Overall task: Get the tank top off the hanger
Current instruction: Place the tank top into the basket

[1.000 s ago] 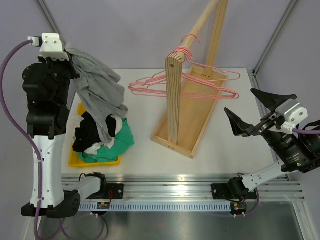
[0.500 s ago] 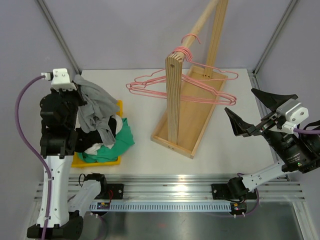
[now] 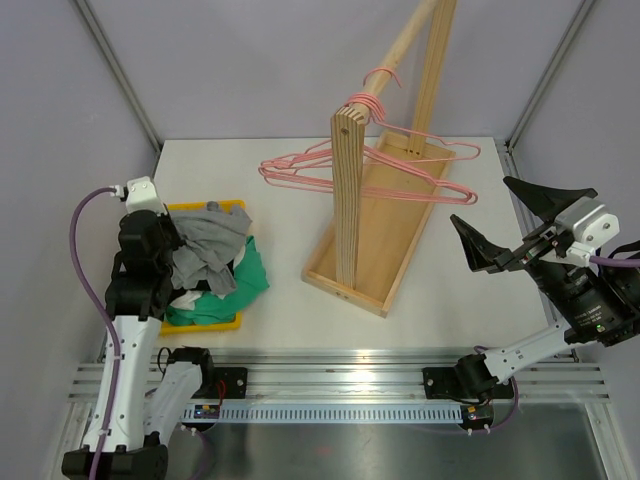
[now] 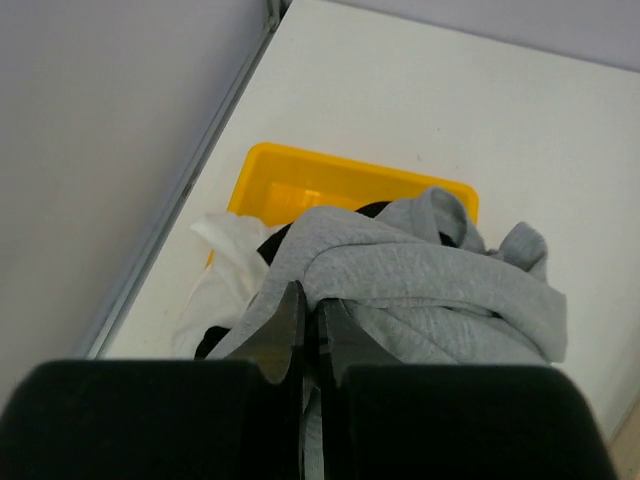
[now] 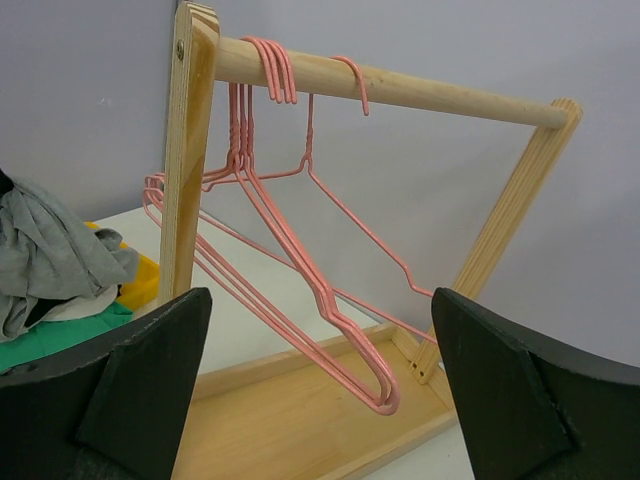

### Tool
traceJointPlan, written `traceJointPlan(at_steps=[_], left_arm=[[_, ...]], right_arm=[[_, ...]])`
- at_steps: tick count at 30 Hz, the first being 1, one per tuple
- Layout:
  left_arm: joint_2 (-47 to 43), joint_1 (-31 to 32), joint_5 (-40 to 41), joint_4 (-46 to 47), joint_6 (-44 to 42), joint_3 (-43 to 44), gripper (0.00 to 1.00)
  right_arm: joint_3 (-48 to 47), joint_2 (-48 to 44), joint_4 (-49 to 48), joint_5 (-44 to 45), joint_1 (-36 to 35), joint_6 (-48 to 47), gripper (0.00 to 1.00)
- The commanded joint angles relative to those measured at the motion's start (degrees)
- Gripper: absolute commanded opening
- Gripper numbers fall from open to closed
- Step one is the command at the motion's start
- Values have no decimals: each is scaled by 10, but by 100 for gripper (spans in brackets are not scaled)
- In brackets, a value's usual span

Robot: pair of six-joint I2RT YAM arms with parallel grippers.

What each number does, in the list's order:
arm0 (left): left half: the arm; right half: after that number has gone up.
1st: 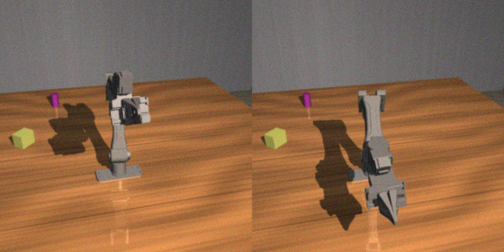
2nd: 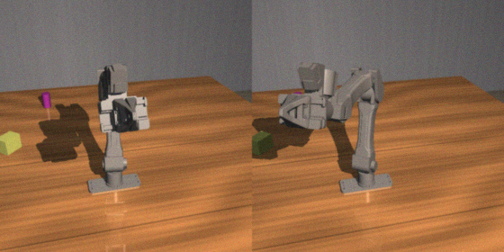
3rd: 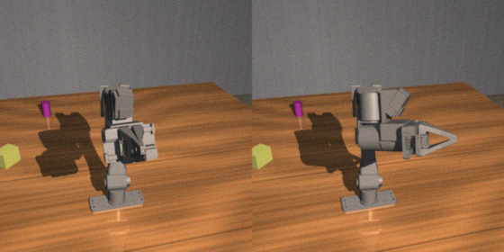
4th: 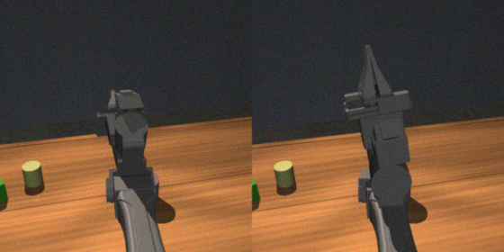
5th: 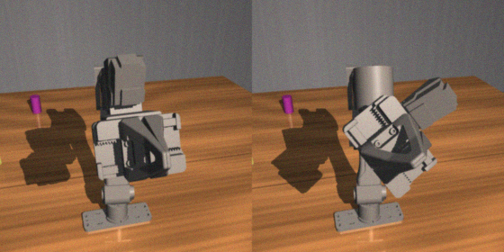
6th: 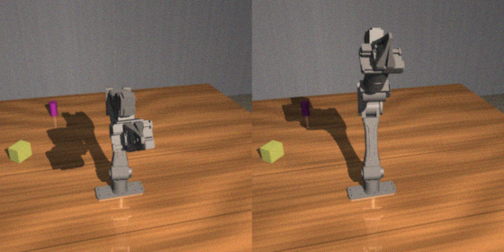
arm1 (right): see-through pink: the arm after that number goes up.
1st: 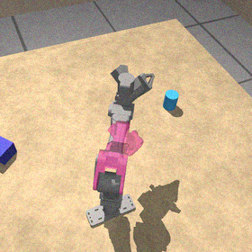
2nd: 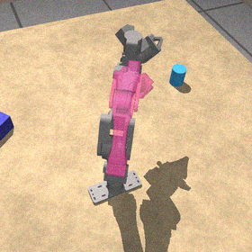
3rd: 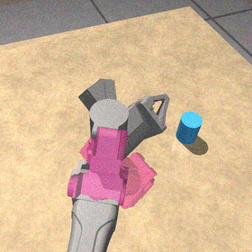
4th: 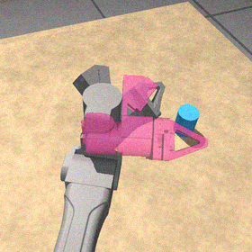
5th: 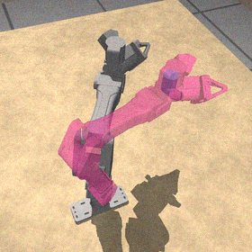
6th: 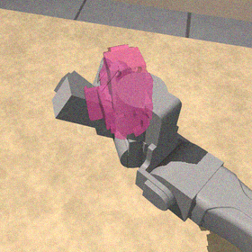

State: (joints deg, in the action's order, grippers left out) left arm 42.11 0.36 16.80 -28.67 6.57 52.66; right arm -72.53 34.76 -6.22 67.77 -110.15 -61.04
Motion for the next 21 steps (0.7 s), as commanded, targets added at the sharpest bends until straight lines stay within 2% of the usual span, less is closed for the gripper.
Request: traceJointPlan(at_steps=[1, 3, 8, 16, 17, 18, 19, 21], left_arm=[[16, -4, 58, -29, 15, -19, 0], [27, -3, 59, -35, 13, -29, 0], [82, -42, 3, -47, 14, -22, 0], [18, -47, 7, -22, 10, -34, 2], [14, -47, 8, -22, 9, -33, 11], [8, -47, 10, -22, 6, -32, 24], [3, -47, 11, -21, 6, -32, 43], [-15, -47, 19, -13, 5, -34, 60]], right_arm=[[0, -4, -6, -17, -4, 6, 99], [0, -4, -5, -18, -4, 6, 99], [-2, -2, -2, -18, -4, 10, 100], [-2, -7, 0, -18, -4, 10, 100], [-2, -7, -1, -17, -4, 10, 99], [-2, -7, 0, -17, -4, 9, 99], [-2, -8, -1, -16, -4, 8, 99], [-2, -8, -1, -16, -3, 8, 99]])
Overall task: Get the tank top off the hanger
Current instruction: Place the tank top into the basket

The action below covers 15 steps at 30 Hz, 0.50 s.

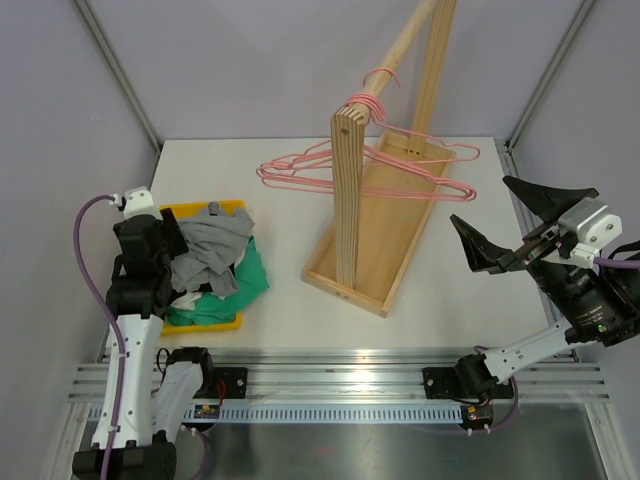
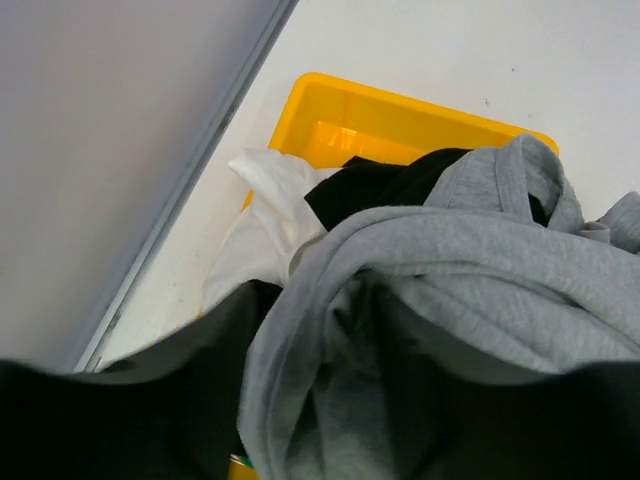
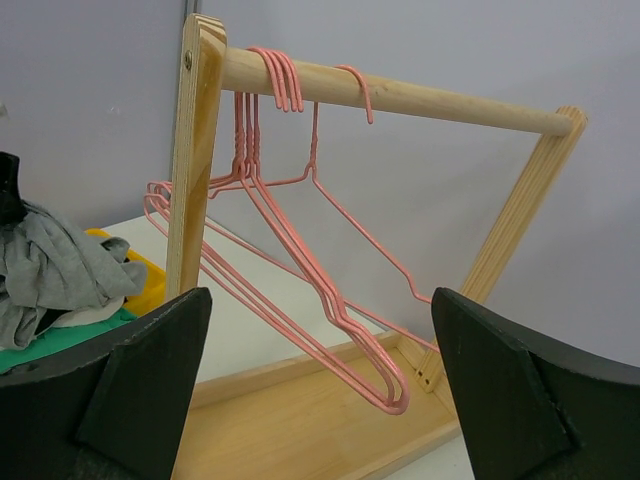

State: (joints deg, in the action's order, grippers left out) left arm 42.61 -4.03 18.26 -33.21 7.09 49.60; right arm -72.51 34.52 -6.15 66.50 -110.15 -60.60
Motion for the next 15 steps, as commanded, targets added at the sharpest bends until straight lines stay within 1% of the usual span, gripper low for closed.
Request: traceJointPlan(at_steps=[1, 3, 4, 5, 8, 11, 14, 15], left_arm=[[-28, -3, 8, 38, -1, -3, 80], [-37, -3, 29, 46, -2, -6, 94], [-45, -3, 38, 49, -3, -6, 99], [-46, -3, 59, 53, -4, 0, 99], [-45, -3, 76, 55, -3, 23, 99], [-42, -2, 71, 72, 1, 45, 99], [-25, -3, 46, 93, 5, 87, 99], [-17, -3, 37, 94, 6, 120, 99]], right_arm=[[-2, -5, -1, -3, -4, 4, 99], [-1, -6, -2, -1, -4, 3, 100], [-2, -7, -3, -1, -4, 3, 100], [-2, -7, -2, -2, -4, 3, 99], [-3, -9, -2, -1, -4, 2, 99], [-4, -9, -4, 2, -4, 1, 99], [-3, -12, -10, 3, -4, -5, 100], [-3, -14, -14, 4, -4, -7, 99]])
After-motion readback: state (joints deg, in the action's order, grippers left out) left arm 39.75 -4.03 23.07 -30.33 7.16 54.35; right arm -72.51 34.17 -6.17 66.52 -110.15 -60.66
